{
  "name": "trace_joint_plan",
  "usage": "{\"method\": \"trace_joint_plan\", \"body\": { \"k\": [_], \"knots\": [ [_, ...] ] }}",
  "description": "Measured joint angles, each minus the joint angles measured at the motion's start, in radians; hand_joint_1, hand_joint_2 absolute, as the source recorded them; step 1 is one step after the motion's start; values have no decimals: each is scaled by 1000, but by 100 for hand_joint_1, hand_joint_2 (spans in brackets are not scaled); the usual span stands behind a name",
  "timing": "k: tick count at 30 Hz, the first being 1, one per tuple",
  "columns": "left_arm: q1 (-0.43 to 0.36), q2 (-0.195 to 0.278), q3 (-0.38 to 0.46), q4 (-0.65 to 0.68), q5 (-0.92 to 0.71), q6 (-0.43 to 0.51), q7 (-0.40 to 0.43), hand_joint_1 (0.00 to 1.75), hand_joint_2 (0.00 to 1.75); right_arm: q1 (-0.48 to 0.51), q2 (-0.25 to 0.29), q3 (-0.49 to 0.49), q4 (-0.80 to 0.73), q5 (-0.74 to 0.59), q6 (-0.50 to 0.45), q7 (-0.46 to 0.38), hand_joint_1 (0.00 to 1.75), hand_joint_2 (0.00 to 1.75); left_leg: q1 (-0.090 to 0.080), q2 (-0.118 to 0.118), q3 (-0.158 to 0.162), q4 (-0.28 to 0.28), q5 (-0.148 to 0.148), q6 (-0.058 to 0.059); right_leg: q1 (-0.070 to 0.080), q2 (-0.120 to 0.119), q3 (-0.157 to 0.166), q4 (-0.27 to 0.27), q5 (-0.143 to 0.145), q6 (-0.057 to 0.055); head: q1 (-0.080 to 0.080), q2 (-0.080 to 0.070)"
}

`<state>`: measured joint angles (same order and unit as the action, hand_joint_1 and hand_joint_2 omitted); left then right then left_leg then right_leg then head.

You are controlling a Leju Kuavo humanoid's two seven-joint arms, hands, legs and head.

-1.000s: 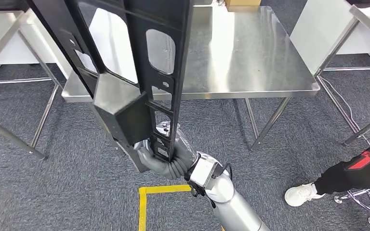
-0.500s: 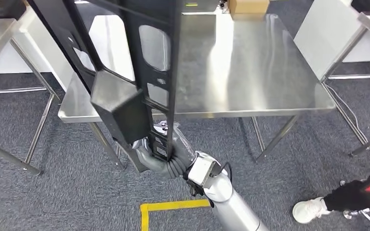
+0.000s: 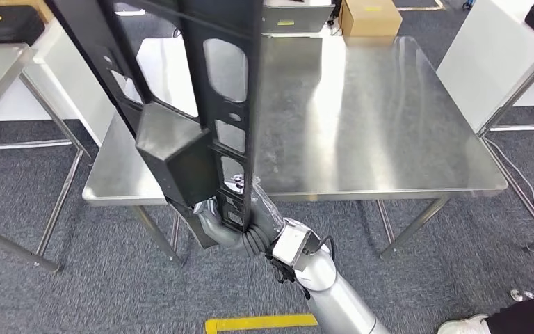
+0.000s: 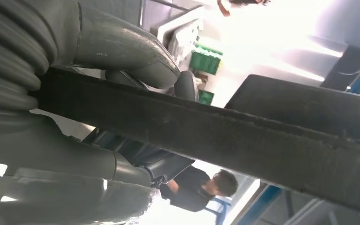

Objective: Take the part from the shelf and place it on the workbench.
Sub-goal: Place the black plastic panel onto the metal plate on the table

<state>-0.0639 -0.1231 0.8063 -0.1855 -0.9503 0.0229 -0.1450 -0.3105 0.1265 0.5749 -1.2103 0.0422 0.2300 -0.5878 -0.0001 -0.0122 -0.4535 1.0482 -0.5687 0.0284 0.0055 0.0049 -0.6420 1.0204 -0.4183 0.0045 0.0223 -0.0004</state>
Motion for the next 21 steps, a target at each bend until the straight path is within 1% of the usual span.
{"method": "trace_joint_plan", "body": {
  "k": [1,2,3,4,5,6,7,8,9,10,11,12,13,15,16,17,18,19,20,21],
  "knots": [
    [-3,-1,0,0,0,0,0,0,175,-4,4,0,0,-2,-1,0,175,175,1,2,-19,39,0,-4,-3,0,15,-1,-1,-10,-1,0],
    [-5,-2,0,0,-1,0,0,0,175,-5,7,-1,0,-3,-3,1,175,175,2,3,-54,96,-7,-9,-6,0,29,-1,-5,-19,-2,0],
    [-6,-3,0,0,-1,0,0,0,175,-6,9,-1,0,-5,-5,2,175,175,4,5,-97,158,-23,-15,-5,0,38,-1,-15,-25,-3,0],
    [-6,-3,0,0,-1,0,0,0,175,-4,11,-1,0,-6,-6,2,175,175,6,5,-143,210,-51,-21,-5,0,46,-1,-23,-29,-4,0],
    [-4,-3,1,0,-2,0,0,0,175,-2,11,-1,0,-6,-7,3,175,175,8,5,-182,244,-79,-26,-5,3,55,-1,-32,-30,-3,0],
    [-1,-3,2,0,-2,0,0,0,175,1,12,-1,0,-6,-7,4,175,175,9,6,-210,251,-94,-28,-5,6,65,-1,-42,-29,-4,0],
    [0,-2,3,0,-2,0,0,0,175,3,12,-1,0,-6,-8,6,175,175,10,6,-223,231,-90,-29,-6,8,76,-1,-52,-28,-4,0],
    [0,-2,3,0,-3,0,0,0,175,4,12,-1,0,-6,-8,7,175,175,11,7,-223,185,-58,-27,-6,10,89,-1,-62,-25,-4,0],
    [0,-2,4,0,-4,1,0,0,175,5,12,-1,0,-6,-9,8,175,175,11,8,-214,123,-5,-22,-6,11,98,-2,-72,-22,-3,0],
    [1,-1,4,0,-5,1,0,0,175,5,13,-1,0,-6,-10,9,175,175,8,8,-203,70,39,-16,-3,13,109,-1,-83,-18,-3,0],
    [1,-1,4,0,-7,1,0,0,175,5,14,-1,0,-6,-10,10,175,175,5,7,-193,32,66,-9,-1,14,116,-2,-94,-13,-3,0],
    [2,-1,4,0,-9,1,0,0,175,6,15,-2,0,-6,-11,11,175,175,3,6,-186,10,77,-2,2,16,125,-1,-100,-6,-3,0],
    [2,-1,4,0,-11,1,0,0,175,7,16,-2,0,-6,-11,11,175,175,0,4,-180,4,70,5,5,18,135,1,-103,2,-4,0],
    [2,-4,5,0,-13,3,0,0,175,8,17,-6,-2,-6,-13,12,175,175,3,4,-150,-10,79,19,6,17,146,15,-106,17,-3,0],
    [2,-4,5,0,-14,3,1,0,175,7,17,-9,-2,-6,-15,12,175,175,5,5,-133,-15,83,26,6,14,136,41,-109,23,-2,0],
    [1,-5,5,0,-14,3,1,0,175,6,17,-12,-2,-7,-17,11,175,175,7,5,-117,-18,83,30,4,12,113,84,-117,26,-1,0],
    [0,-5,5,0,-14,4,1,0,175,5,16,-15,-2,-7,-18,12,175,175,8,6,-107,-20,74,31,1,9,74,142,-129,26,1,0],
    [-1,-5,5,0,-14,4,1,0,175,5,15,-18,-1,-7,-19,12,175,175,8,6,-99,-20,65,32,-2,8,26,204,-146,24,1,0],
    [-1,-5,5,0,-14,4,1,0,175,7,13,-22,0,-7,-20,12,175,175,8,4,-91,-20,55,32,-4,8,-19,252,-164,22,1,0],
    [0,-5,5,0,-14,5,1,0,175,8,12,-25,2,-6,-22,12,175,175,8,2,-80,-20,44,30,-6,7,-53,274,-176,23,1,0]
  ]
}}
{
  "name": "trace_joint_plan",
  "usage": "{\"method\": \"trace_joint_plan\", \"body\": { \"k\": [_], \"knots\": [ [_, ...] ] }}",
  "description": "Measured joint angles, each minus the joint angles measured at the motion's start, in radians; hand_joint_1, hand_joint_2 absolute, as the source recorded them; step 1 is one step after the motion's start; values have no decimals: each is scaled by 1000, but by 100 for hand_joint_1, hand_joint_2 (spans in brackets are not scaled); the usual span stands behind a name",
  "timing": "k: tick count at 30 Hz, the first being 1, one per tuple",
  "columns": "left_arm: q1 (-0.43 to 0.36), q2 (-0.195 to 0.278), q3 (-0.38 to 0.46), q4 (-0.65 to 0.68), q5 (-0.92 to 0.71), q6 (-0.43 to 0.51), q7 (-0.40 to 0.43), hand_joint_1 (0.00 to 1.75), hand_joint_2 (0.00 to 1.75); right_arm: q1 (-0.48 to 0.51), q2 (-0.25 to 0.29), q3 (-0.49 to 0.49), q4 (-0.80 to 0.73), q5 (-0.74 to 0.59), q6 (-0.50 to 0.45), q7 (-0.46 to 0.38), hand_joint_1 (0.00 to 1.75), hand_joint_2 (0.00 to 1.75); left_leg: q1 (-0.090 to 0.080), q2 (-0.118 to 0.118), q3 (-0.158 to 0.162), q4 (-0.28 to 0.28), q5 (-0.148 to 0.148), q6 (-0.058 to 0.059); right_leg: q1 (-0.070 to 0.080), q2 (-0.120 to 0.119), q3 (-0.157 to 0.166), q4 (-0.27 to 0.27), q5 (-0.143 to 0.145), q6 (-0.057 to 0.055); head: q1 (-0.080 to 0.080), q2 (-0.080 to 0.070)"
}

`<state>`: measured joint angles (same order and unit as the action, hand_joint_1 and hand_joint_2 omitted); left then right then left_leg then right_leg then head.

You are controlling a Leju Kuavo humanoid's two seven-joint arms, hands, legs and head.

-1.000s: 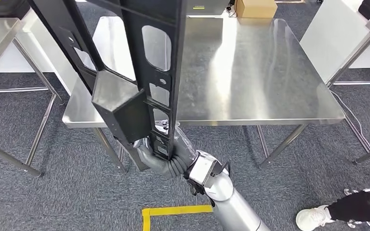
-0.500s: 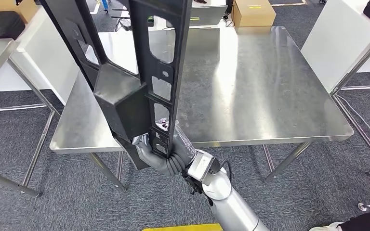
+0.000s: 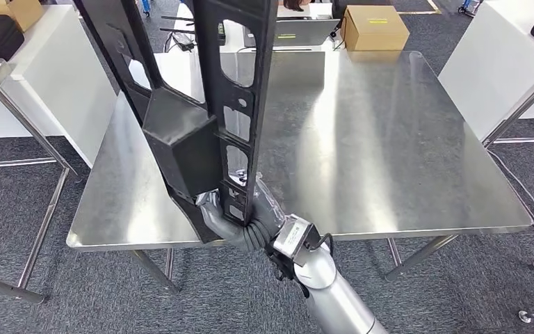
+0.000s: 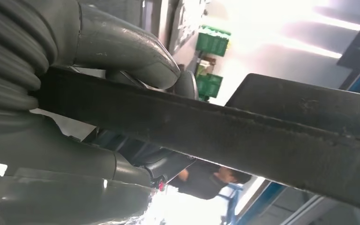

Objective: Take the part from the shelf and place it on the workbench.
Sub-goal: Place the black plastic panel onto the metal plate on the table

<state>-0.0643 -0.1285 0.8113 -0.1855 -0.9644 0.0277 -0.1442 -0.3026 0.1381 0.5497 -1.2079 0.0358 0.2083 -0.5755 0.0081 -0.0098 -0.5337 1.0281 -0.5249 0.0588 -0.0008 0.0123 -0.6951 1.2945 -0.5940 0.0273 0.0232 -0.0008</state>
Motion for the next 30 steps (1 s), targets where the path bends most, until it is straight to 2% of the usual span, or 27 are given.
{"method": "trace_joint_plan", "body": {
  "k": [1,2,4,5,6,7,9,10,11,12,13,15,16,17,18,20,21,22,24,25,26,27,28,29,30],
  "knots": [
    [1,0,0,0,0,0,0,0,175,1,-1,-4,3,0,-3,0,175,175,0,-3,13,0,-12,-2,-2,0,-18,-11,2,5,0,0],
    [1,0,0,0,0,1,0,0,175,1,-2,-8,5,1,-6,0,175,175,0,-5,29,0,-25,-4,-4,-1,-21,-54,22,12,0,0],
    [3,0,1,0,-1,1,0,0,175,1,-3,-17,12,4,-14,0,175,175,0,-9,59,0,-55,-11,-6,-5,-9,-173,113,29,-1,0],
    [3,0,1,0,-1,1,0,0,175,0,-4,-21,16,8,-19,0,175,175,0,-11,69,-1,-68,-16,-3,-8,1,-213,149,28,-2,0],
    [4,0,1,0,-2,1,0,0,175,-1,-4,-25,20,12,-25,0,175,175,0,-11,76,-5,-78,-22,1,-10,8,-234,175,22,-3,0],
    [3,0,2,0,-3,1,-1,0,175,-5,-3,-30,23,17,-31,0,175,175,1,-11,85,-6,-82,-28,5,-11,14,-238,178,9,-4,0],
    [-1,-2,2,0,-5,1,-1,0,175,-20,4,-39,24,25,-42,0,175,175,3,-9,81,16,-70,-40,4,-5,37,-249,165,-16,-4,0],
    [-4,-4,2,0,-7,1,-1,0,175,-30,8,-44,25,29,-47,1,175,175,3,-7,59,63,-54,-44,0,-4,54,-257,157,-26,-4,0],
    [-6,-6,2,0,-9,1,-1,0,175,-40,11,-47,27,36,-52,1,175,175,3,-4,22,122,-41,-48,-3,-3,72,-264,147,-35,-5,0],
    [-7,-7,1,0,-11,1,-1,0,175,-49,14,-51,32,44,-57,3,175,175,4,-1,-29,189,-41,-52,-5,-3,91,-270,137,-41,-5,0],
    [-7,-8,1,0,-14,0,0,0,175,-59,17,-54,39,53,-62,5,175,175,4,1,-82,249,-57,-56,-6,-2,109,-274,125,-45,-6,0],
    [-5,-8,1,0,-18,0,2,0,175,-75,23,-58,53,66,-70,10,175,175,4,2,-168,302,-123,-61,-6,3,144,-276,99,-45,-6,0],
    [-4,-8,1,0,-19,0,4,0,175,-81,25,-59,59,69,-72,11,175,175,4,3,-196,295,-145,-61,-6,6,162,-276,84,-44,-6,0],
    [-4,-8,1,0,-20,0,4,0,175,-85,27,-60,64,70,-73,11,175,175,4,3,-213,265,-142,-59,-6,7,183,-276,69,-43,-6,0],
    [-4,-8,1,1,-20,0,4,0,175,-88,29,-60,68,70,-74,11,175,175,2,3,-219,216,-106,-55,-6,8,203,-277,53,-42,-6,0],
    [-1,-7,1,1,-20,0,4,0,175,-93,34,-61,78,72,-74,12,175,175,-6,3,-219,103,31,-39,-4,11,232,-280,21,-35,-7,0],
    [0,-6,1,1,-20,0,4,0,175,-95,35,-61,83,72,-75,12,175,175,-11,0,-215,65,83,-32,-1,12,244,-285,5,-31,-7,0],
    [1,-5,2,1,-20,0,5,0,175,-97,37,-61,87,72,-75,13,175,175,-15,-4,-210,40,113,-26,3,14,258,-287,-3,-25,-7,0],
    [1,-7,2,1,-20,0,5,0,175,-103,41,-62,90,72,-75,15,175,175,-13,-7,-185,22,120,-16,9,15,278,-282,-1,-10,-5,0],
    [0,-8,3,1,-20,0,5,0,175,-108,42,-63,91,72,-75,15,175,175,-10,-6,-166,14,122,-12,12,13,274,-251,10,-3,-5,0],
    [-2,-9,3,1,-20,0,5,0,175,-112,41,-64,92,72,-75,15,175,175,-8,-4,-147,10,122,-7,11,10,252,-205,17,2,-4,0],
    [-3,-9,3,1,-20,0,5,0,175,-114,41,-64,93,72,-75,15,175,175,-6,-4,-130,7,117,-4,11,6,215,-143,17,2,-3,0],
    [-4,-9,3,1,-20,-1,5,0,175,-114,40,-65,96,73,-76,15,175,175,-6,-4,-115,6,106,-2,10,2,169,-80,3,0,-2,0],
    [-5,-9,3,1,-21,-1,5,0,175,-114,39,-65,99,77,-77,17,175,175,-5,-5,-104,5,95,-1,7,1,123,-37,-28,-4,-2,0],
    [-5,-10,2,1,-23,-1,5,0,175,-115,38,-64,102,86,-80,21,175,175,-5,-7,-91,5,84,-1,6,0,84,-16,-68,-9,-2,0]
  ]
}}
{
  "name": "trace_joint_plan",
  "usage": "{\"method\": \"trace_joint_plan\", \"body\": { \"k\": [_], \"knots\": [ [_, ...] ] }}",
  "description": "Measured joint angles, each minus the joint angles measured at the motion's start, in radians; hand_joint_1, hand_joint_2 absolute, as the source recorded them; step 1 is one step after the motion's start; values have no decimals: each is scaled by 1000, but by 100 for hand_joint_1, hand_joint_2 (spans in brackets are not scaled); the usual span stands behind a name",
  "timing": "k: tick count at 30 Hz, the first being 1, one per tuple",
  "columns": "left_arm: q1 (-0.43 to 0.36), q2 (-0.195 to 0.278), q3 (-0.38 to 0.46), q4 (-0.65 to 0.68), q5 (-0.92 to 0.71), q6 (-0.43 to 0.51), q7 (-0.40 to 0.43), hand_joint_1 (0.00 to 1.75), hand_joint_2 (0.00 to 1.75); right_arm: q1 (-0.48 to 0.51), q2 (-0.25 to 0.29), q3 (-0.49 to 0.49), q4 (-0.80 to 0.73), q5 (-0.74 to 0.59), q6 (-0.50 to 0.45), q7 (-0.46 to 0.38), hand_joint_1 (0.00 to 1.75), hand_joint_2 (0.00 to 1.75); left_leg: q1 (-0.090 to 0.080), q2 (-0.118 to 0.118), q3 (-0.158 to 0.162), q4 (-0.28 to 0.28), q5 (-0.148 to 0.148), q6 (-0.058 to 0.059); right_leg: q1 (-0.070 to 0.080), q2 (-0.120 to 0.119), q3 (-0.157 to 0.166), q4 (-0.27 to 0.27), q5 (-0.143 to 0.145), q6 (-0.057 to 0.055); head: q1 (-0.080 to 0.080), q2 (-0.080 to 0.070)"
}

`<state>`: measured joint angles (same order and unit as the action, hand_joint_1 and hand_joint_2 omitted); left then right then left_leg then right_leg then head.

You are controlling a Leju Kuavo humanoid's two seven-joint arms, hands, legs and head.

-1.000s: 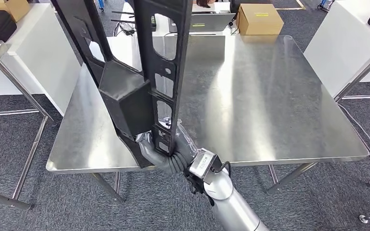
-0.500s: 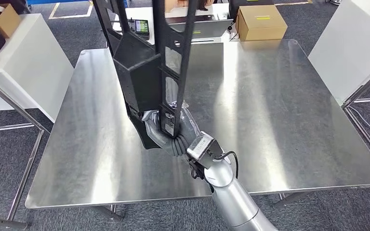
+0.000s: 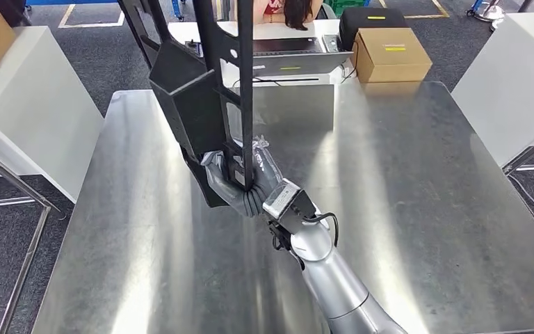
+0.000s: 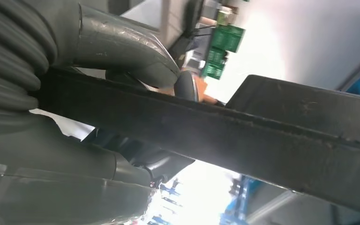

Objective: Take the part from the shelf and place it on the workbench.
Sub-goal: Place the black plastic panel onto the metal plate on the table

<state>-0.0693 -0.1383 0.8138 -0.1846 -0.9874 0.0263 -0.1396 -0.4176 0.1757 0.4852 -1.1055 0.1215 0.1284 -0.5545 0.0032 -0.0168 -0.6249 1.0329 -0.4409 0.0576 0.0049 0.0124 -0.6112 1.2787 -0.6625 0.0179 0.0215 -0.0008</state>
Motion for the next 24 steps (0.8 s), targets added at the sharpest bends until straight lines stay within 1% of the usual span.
{"method": "trace_joint_plan", "body": {
  "k": [1,2,3,4,5,6,7,8,9,10,12,15,17,19,20,24],
  "knots": [
    [0,-1,0,0,-3,0,0,0,175,-3,-1,0,4,13,-6,6,175,175,0,-3,14,0,-13,-1,-2,0,-28,-5,-36,-3,0,0],
    [0,-1,0,0,-6,1,0,0,175,-9,0,2,10,38,-20,16,175,175,0,-6,30,0,-27,-2,-4,-1,-44,-31,-52,0,0,0],
    [1,-2,0,0,-10,2,1,0,175,-21,1,6,21,73,-42,29,175,175,0,-8,48,0,-41,-4,-5,-1,-52,-77,-34,9,1,0],
    [2,-2,0,0,-13,4,2,0,175,-36,4,12,37,118,-73,45,175,175,0,-10,63,-1,-56,-6,-6,-1,-54,-131,28,26,1,0],
    [2,-3,0,0,-16,7,5,0,175,-57,10,22,61,170,-109,62,175,175,-1,-11,78,1,-70,-10,-6,-3,-54,-181,103,41,0,0],
    [1,-4,0,0,-18,12,8,0,175,-81,17,32,89,216,-140,80,175,175,-1,-11,86,2,-83,-16,-4,-4,-49,-216,171,45,0,0],
    [-1,-5,0,0,-19,17,11,0,175,-106,28,42,119,258,-166,100,175,175,-2,-11,91,1,-91,-22,-2,-4,-46,-234,219,40,0,0],
    [-3,-6,0,0,-20,20,14,0,175,-132,41,52,150,293,-187,121,175,175,-3,-11,95,2,-98,-25,-2,-4,-42,-241,235,31,-1,0],
    [-5,-7,0,0,-23,23,16,0,175,-160,56,62,181,327,-207,143,175,175,-3,-10,93,-1,-99,-22,-1,-2,-38,-242,240,22,-1,0],
    [-5,-7,0,0,-25,24,17,0,175,-188,71,74,215,366,-233,168,175,175,-4,-9,94,-3,-97,-17,-3,0,-37,-246,244,20,-1,0],
    [-6,-8,0,0,-33,25,19,0,175,-245,95,101,286,449,-289,224,175,175,-5,-8,95,-8,-92,-8,-4,4,-36,-250,245,20,-1,0],
    [-10,-8,0,0,-43,25,25,0,175,-314,122,140,393,557,-337,301,175,175,-5,-6,99,-11,-90,-9,-5,9,-35,-251,239,16,-1,0],
    [-14,-8,0,0,-48,23,29,0,175,-348,136,162,460,599,-341,330,175,175,-5,-4,101,-13,-90,-8,-4,12,-35,-252,235,10,-1,0],
    [-19,-8,0,0,-51,23,31,0,175,-374,147,181,513,620,-341,351,175,175,-4,-2,104,-20,-93,-8,-2,13,-35,-252,233,7,-1,0],
    [-22,-8,0,0,-51,22,32,0,175,-383,151,189,535,625,-341,358,175,175,-3,-1,108,-26,-97,-9,0,13,-35,-252,233,6,-1,0],
    [-23,-8,0,0,-51,18,33,0,175,-400,160,214,582,622,-340,373,175,175,0,1,117,-40,-106,-27,4,12,-32,-252,231,3,-1,0]
  ]
}}
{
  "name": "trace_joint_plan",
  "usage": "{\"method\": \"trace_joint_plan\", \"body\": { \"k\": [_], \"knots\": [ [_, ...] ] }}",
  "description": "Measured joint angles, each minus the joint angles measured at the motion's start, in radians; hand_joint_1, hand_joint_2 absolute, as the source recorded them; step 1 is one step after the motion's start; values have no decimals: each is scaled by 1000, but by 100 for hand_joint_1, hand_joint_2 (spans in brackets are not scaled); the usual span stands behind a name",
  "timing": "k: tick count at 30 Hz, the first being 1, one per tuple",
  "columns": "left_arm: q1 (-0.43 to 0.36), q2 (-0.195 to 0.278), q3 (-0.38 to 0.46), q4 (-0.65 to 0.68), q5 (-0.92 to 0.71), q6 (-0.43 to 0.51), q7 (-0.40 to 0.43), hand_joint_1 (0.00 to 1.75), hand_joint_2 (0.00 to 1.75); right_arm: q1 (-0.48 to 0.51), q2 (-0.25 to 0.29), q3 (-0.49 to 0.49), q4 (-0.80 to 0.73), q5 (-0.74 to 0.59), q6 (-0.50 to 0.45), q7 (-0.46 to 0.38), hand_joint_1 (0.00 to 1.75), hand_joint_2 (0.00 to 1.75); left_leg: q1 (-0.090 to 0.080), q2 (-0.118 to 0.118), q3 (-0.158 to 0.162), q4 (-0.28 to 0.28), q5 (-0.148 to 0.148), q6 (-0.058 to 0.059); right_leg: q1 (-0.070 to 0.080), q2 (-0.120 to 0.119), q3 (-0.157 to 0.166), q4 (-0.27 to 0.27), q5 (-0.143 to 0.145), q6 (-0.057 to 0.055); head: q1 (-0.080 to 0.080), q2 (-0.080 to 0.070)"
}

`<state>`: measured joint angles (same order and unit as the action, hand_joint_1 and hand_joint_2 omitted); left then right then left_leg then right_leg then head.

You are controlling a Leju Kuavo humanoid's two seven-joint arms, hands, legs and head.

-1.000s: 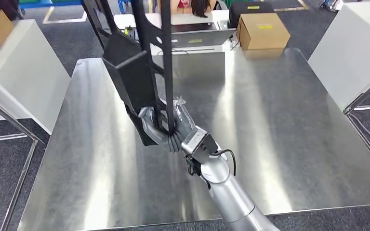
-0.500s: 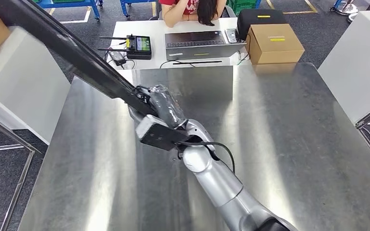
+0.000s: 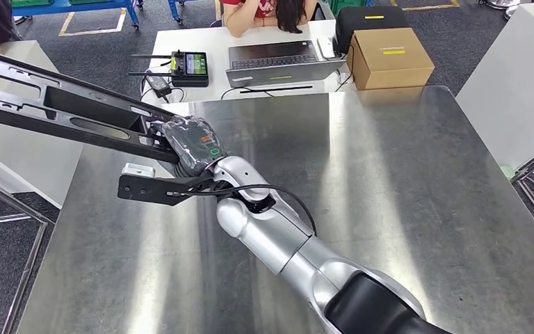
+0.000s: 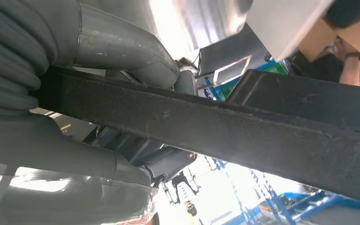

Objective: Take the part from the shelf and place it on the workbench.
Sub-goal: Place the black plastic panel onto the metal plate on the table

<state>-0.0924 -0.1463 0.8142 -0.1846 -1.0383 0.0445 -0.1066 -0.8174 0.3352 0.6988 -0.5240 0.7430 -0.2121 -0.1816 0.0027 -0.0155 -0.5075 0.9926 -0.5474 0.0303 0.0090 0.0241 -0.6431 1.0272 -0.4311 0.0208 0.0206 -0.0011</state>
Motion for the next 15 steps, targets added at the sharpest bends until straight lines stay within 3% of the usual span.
{"method": "trace_joint_plan", "body": {
  "k": [4,15],
  "knots": [
    [0,0,0,0,1,-2,0,0,175,-4,6,17,23,-8,0,4,175,175,-1,0,5,0,0,-6,0,-1,6,0,0,0,0,0],
    [0,1,1,0,1,-3,0,0,175,-9,15,33,53,-10,0,6,175,175,-5,0,13,0,0,-6,-2,-2,17,-5,0,0,0,0]
  ]
}}
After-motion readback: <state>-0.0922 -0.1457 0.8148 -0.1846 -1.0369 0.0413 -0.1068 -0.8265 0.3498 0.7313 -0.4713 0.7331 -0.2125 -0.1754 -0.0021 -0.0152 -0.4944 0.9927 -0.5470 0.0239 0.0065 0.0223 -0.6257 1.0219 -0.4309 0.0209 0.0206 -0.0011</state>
